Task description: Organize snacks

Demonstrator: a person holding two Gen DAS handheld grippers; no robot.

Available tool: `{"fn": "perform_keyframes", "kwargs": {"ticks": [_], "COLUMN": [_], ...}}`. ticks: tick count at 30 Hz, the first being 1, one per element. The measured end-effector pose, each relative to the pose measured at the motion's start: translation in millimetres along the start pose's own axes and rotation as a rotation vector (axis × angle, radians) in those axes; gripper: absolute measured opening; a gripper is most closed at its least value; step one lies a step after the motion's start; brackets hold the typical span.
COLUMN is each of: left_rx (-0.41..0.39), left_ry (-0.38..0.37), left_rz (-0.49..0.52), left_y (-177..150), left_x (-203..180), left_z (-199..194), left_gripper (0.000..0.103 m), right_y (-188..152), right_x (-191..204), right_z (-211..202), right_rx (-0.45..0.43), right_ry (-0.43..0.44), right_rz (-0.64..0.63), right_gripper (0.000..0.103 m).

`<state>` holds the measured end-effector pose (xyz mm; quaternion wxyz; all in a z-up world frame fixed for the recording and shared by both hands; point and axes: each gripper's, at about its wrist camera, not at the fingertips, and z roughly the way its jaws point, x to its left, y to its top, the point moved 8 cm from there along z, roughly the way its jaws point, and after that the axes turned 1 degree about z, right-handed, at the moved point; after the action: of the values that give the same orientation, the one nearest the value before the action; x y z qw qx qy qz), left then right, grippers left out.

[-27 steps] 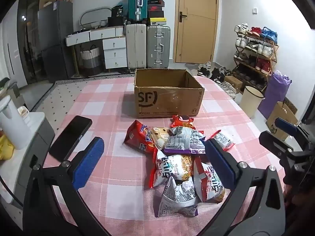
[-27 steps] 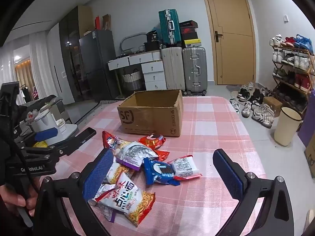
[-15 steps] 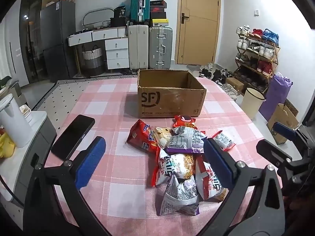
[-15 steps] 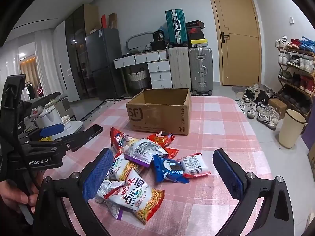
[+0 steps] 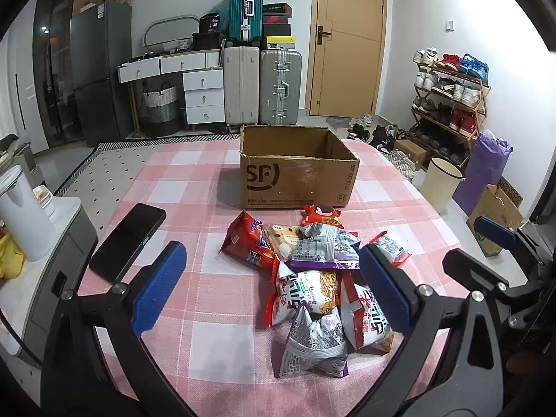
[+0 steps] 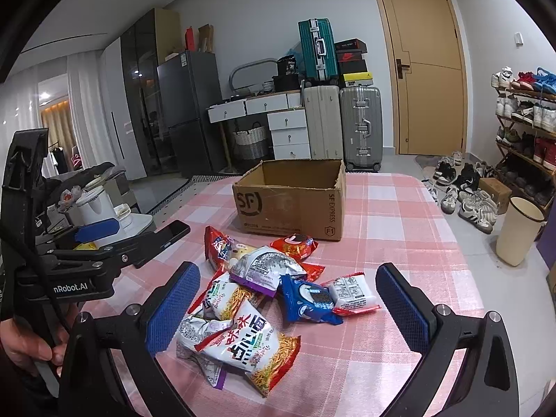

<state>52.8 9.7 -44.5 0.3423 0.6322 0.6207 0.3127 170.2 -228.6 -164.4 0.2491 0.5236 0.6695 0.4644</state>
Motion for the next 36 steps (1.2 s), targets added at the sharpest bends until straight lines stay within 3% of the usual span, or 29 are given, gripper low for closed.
{"fn": "perform_keyframes", "kwargs": {"ticks": [36], "left_rx": [-0.010], "left_ry": [-0.005], "left_rz": [0.013], "left_y": [-3.2], "left_x": [-3.5], "left_z": [-4.1], "left_gripper": [0.100], "right_y": [-2.3], "right_x": [0.1], "right_z": [-3.3], "right_rx": [-0.010], "right_ry": [-0.017], "right_rz": [-0.009], "right_gripper": [0.103]}}
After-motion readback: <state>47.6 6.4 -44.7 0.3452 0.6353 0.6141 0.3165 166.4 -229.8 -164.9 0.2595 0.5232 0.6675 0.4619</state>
